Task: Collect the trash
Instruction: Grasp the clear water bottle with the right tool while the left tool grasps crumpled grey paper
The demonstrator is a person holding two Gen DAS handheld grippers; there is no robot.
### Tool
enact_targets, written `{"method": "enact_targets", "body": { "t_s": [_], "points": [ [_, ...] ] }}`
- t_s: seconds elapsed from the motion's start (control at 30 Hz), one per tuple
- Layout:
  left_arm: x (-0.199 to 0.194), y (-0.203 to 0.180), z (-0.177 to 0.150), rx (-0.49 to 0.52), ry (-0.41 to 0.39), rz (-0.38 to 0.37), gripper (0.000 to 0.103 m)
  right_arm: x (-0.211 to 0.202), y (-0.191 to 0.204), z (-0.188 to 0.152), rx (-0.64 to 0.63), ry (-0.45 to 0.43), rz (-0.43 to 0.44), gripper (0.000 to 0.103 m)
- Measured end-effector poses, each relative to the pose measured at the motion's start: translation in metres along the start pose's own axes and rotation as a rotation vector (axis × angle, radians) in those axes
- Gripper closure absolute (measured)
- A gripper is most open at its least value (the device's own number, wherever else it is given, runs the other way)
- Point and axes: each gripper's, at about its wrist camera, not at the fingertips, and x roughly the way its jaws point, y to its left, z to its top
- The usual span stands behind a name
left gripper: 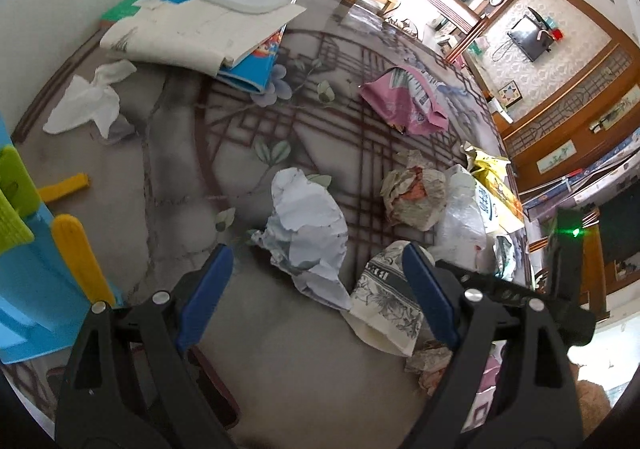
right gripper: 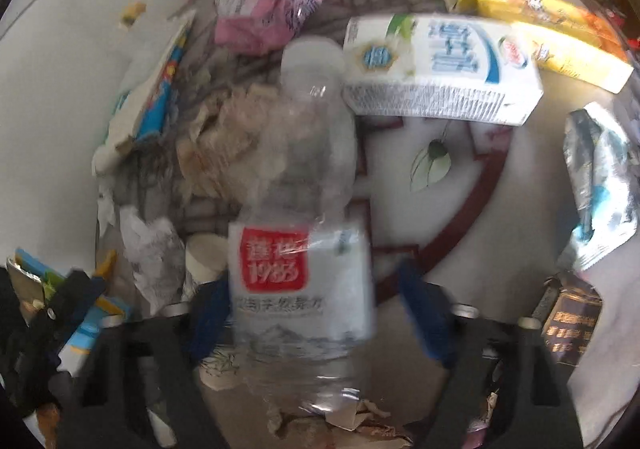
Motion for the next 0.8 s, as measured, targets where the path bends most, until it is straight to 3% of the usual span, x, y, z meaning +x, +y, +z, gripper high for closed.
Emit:
{"method": "enact_targets", "body": {
  "t_s": [0.37, 0.6, 0.63, 0.7, 0.8],
  "points": [
    [0.014, 0.006, 0.002, -0.04, 0.029, -0.007, 0.019, -0.081, 0.006, -0.008, -0.038, -0.227, 0.063, 0.046],
    [0.046, 0.008, 0.009, -0.057, 0.084, 0.019, 0.019, -0.096, -0.012, -0.019, 0.037, -0.273, 0.082, 0.046],
    [0.052, 0.009, 0.009, -0.061, 0.101, 0.024, 0.021, -0.1, -0.017, -0.023, 0.044, -0.275, 0.08, 0.046],
    [0.058, 0.009, 0.008, -0.066, 0.123, 0.021, 0.033, -0.103, -0.022, -0.025, 0.06, -0.278, 0.076, 0.046],
    [0.058, 0.007, 0.007, -0.044, 0.112, 0.04, 0.048, -0.113, -0.034, -0.031, 0.092, -0.293, 0.073, 0.046]
  ]
}}
